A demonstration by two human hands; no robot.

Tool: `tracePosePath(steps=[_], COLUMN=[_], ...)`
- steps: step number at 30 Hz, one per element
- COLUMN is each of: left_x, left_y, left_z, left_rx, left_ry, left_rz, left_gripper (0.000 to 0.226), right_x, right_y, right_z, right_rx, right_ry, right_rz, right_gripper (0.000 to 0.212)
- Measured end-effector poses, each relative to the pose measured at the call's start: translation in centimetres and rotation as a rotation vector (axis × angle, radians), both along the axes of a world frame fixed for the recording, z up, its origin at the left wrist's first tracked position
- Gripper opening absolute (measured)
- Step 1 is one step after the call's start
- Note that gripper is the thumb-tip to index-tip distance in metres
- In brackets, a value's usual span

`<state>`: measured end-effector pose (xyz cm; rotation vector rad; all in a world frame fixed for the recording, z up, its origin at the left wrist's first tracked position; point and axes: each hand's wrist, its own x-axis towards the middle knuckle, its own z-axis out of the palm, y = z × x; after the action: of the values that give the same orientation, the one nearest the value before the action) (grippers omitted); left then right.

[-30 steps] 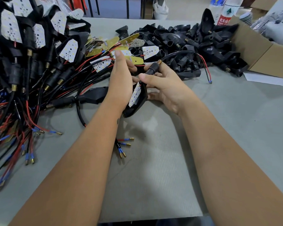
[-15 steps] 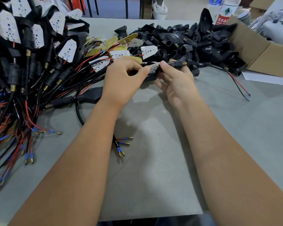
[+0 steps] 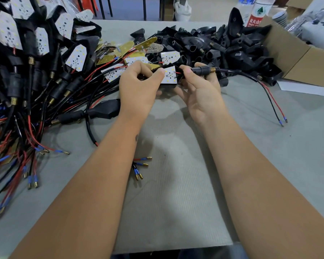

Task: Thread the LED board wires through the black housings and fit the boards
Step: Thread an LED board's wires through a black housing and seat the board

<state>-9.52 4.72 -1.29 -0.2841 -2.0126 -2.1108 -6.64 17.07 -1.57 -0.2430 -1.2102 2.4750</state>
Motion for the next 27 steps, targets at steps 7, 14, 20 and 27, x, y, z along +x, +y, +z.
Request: tracePosePath(steps=[7, 14, 20, 27], left_x=[-0.2, -1.0, -0.9, -1.2], left_y=[-0.4, -1.0, -1.5, -2.7], left_z=[0.0, -0.1, 0.1, 1.0], left_rx=[0.259, 0.272, 0.34, 0.57], left_ry=[-0.214, -0.202, -0.206, -0.247], left_rz=[-0.139, -0.084, -0.094, -0.055], left_gripper=[0.028, 0.019, 0.014, 0.005], right_x=[0.2, 0.4, 0.2, 0.6], right_y=[-0.1, 0.5, 0.3, 0.8], right_z=[0.1, 0.5, 0.4, 0.4], right_rx=[-0.067, -0.015, 0.057, 0.009], right_ry=[0.055, -0.087, -0.184, -0.047], right_rz=[0.037, 0.105, 0.053, -0.065], right_gripper=[0.023, 0.05, 0.037, 0.011])
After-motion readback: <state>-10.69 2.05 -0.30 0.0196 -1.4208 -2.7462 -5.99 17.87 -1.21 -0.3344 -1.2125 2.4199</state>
